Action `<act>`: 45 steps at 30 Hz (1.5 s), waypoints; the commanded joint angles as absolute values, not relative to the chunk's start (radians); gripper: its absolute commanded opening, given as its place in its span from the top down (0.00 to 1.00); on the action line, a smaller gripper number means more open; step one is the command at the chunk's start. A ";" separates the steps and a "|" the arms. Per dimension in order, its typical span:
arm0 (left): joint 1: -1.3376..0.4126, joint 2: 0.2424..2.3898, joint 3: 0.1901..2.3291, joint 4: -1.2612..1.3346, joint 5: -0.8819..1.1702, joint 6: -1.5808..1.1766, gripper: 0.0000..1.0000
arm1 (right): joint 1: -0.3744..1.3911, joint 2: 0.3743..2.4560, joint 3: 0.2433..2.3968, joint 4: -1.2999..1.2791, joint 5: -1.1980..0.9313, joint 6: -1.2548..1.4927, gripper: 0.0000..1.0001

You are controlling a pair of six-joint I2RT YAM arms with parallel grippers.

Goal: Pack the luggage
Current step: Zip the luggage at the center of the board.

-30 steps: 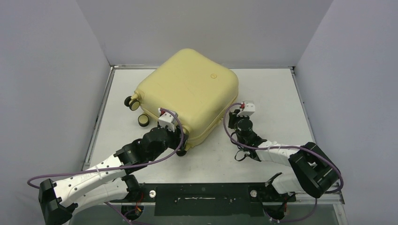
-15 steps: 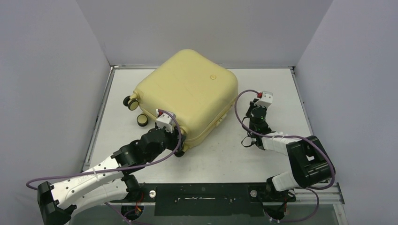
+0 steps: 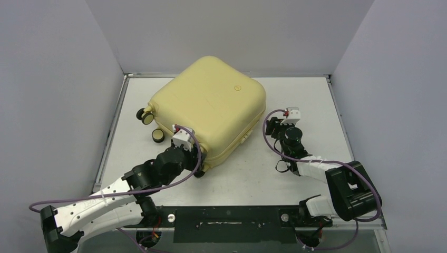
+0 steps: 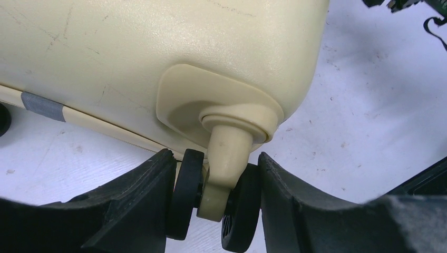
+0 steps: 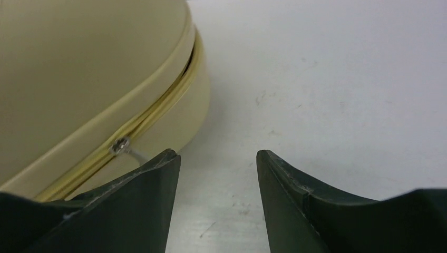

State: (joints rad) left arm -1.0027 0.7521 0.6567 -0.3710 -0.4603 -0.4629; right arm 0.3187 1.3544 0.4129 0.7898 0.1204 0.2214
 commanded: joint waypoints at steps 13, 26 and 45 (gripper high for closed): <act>-0.992 0.692 0.641 -0.532 -0.739 -0.536 1.00 | 0.413 1.491 0.356 1.105 -0.100 0.218 0.45; -1.000 0.697 0.635 -0.525 -0.743 -0.536 1.00 | 0.403 1.536 0.425 1.104 -0.176 0.184 0.55; -1.033 0.672 0.630 -0.529 -0.768 -0.544 1.00 | 0.367 1.483 0.452 0.979 0.128 0.215 1.00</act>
